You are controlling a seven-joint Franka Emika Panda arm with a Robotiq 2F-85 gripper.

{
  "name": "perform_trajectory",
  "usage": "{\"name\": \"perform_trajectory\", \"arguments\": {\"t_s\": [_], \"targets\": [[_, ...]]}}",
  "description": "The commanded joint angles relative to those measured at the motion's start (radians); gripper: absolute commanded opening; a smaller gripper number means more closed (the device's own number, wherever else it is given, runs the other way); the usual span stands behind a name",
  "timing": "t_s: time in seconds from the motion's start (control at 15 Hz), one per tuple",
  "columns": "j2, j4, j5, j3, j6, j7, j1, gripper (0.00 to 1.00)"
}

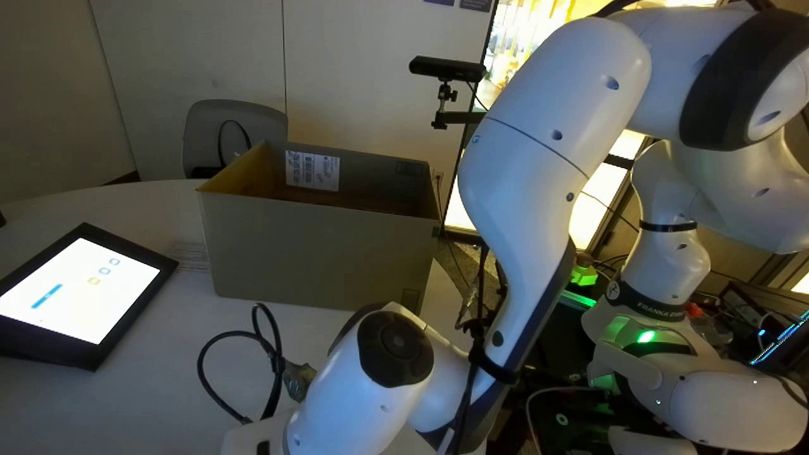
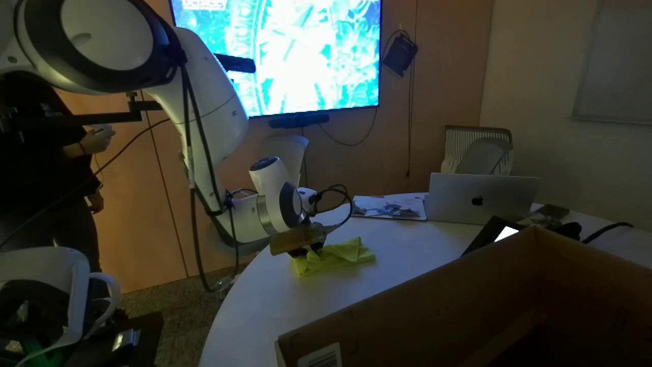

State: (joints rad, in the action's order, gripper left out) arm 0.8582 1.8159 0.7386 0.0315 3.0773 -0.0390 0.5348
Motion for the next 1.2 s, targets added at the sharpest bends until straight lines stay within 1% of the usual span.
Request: {"name": "perform_trajectory", "arguments": {"t_s": [0.0, 0.2, 0.27, 0.4, 0.47, 0.53, 0.67, 0.8, 0.93, 1.07, 1.13], "targets": [[0.057, -0.015, -0.080, 0.043, -0.028, -0.042, -0.045, 0.39], [0.077, -0.009, -0.140, 0.065, -0.029, -0.067, -0.072, 0.62], [0.078, -0.005, -0.159, 0.073, -0.030, -0.077, -0.080, 0.72], [0.082, 0.004, -0.198, 0.089, -0.036, -0.100, -0.097, 0.88], [0.080, 0.012, -0.214, 0.088, -0.036, -0.105, -0.098, 0.95], [0.077, 0.021, -0.230, 0.087, -0.034, -0.114, -0.101, 0.99], [0.058, 0.057, -0.258, 0.106, -0.035, -0.142, -0.125, 1.00], [0.039, 0.097, -0.275, 0.161, -0.038, -0.190, -0.177, 1.00], [0.020, 0.130, -0.286, 0.197, -0.029, -0.228, -0.215, 1.00], [-0.004, 0.158, -0.284, 0.210, -0.012, -0.246, -0.234, 1.00], [-0.020, 0.170, -0.281, 0.200, -0.003, -0.244, -0.228, 1.00]]}}
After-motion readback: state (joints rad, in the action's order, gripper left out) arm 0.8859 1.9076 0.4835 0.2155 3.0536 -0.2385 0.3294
